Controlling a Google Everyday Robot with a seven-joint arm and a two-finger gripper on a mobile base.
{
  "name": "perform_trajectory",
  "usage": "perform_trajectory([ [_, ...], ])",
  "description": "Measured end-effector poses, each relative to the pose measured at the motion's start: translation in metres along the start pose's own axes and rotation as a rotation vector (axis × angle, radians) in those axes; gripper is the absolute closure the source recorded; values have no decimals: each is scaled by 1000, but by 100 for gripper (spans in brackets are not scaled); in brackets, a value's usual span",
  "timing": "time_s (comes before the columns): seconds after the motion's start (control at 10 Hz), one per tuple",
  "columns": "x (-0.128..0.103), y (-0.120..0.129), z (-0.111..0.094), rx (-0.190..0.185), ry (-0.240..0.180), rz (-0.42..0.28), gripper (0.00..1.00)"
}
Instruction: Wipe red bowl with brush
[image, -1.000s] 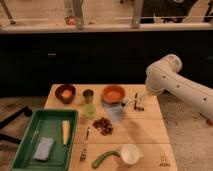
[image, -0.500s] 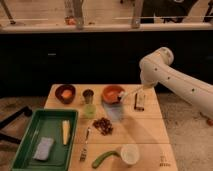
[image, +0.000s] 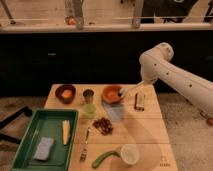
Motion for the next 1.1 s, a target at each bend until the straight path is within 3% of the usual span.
perform_trajectory([
  [0.5,-10,-17,50,-83,18,-3,100],
  [0.8,-18,-40,55,-87,20,-6,100],
  [1.1,-28,-46,51,-86,12,-18,100],
])
